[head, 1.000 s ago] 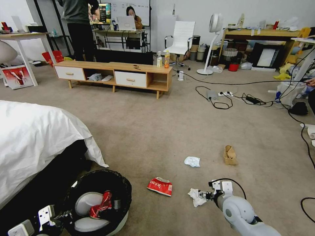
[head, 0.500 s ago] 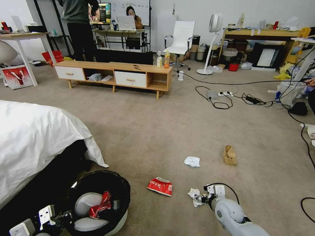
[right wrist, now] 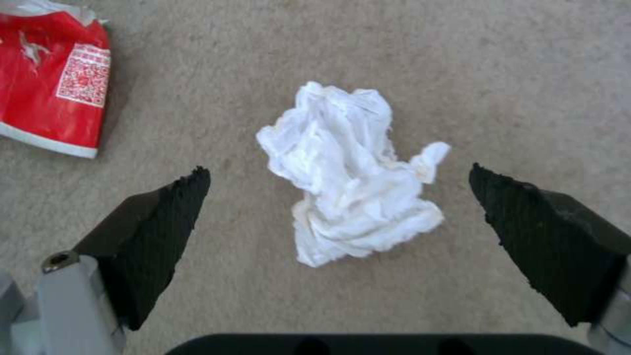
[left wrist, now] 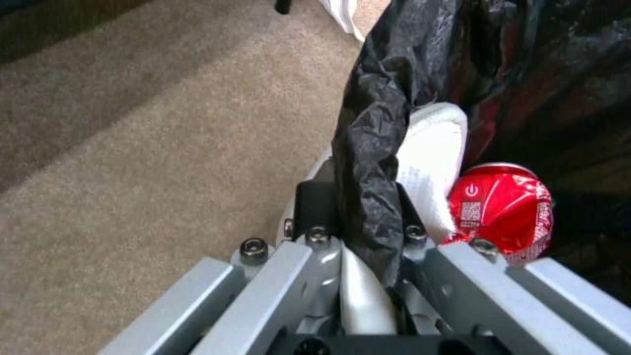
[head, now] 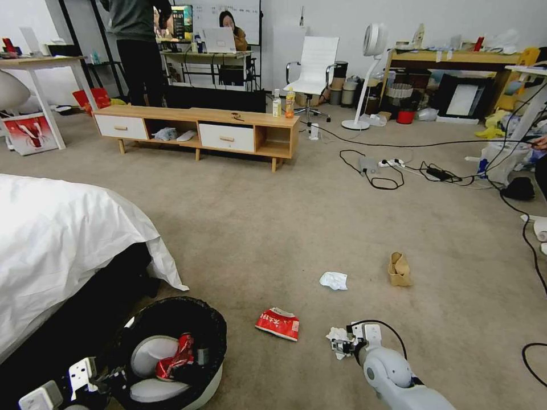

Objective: Pick up the trash bin and place the garbage on the floor into it.

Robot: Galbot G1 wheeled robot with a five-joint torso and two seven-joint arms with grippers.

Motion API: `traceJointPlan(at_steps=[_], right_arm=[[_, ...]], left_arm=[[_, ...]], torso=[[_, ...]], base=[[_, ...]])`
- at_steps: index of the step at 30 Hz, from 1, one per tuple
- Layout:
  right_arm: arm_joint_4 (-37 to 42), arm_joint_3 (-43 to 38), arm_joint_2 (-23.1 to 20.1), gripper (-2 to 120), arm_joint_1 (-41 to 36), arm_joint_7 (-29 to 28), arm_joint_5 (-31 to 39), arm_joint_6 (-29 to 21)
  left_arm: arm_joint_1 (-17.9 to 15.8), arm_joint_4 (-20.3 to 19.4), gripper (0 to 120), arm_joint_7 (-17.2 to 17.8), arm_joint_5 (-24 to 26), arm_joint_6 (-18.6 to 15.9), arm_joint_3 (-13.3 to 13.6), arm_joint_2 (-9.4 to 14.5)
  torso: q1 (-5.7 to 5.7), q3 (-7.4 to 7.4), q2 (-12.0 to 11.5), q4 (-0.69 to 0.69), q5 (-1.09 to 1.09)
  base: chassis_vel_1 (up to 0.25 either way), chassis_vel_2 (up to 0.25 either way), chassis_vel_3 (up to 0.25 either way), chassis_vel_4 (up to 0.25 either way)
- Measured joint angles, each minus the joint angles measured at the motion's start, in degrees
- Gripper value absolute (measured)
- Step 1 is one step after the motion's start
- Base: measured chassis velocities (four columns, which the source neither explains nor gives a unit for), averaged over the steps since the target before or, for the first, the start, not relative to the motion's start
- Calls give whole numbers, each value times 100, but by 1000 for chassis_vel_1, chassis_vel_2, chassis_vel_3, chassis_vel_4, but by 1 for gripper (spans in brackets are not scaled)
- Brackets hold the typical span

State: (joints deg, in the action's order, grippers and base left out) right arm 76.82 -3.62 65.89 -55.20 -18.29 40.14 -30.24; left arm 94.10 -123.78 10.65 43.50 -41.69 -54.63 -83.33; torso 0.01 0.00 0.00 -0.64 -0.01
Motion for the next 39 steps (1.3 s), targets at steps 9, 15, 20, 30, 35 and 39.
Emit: traceJointPlan(at_steps=[9,15,20,30,35,39], right_arm=[[-401,49,173,100,135,112,-132,133],[-608,65,232,100,181,180,-219,209],[-846,92,291,100,259,256,-332,298],[-1264,168,453,99,429,338,-481,458],[-1431,178,520,99,481,376,-546,520],[-1609,175,586,93,523,387,-651,613]], left_arm=[[-12,49,3,-9,-2,8,-6,7],[-29,87,3,-11,-7,11,1,9],[-54,131,3,-15,-14,13,11,12],[-74,169,3,-25,-24,20,31,14],[-69,174,3,-33,-37,27,35,13],[-57,174,3,-36,-37,28,35,15]], torso=[[0,0,0,0,0],[0,0,0,0,0],[0,0,0,0,0],[0,0,0,0,1],[0,0,0,0,0],[0,0,0,0,0]], base=[[0,0,0,0],[0,0,0,0],[0,0,0,0],[0,0,0,0],[0,0,0,0],[0,0,0,0]])
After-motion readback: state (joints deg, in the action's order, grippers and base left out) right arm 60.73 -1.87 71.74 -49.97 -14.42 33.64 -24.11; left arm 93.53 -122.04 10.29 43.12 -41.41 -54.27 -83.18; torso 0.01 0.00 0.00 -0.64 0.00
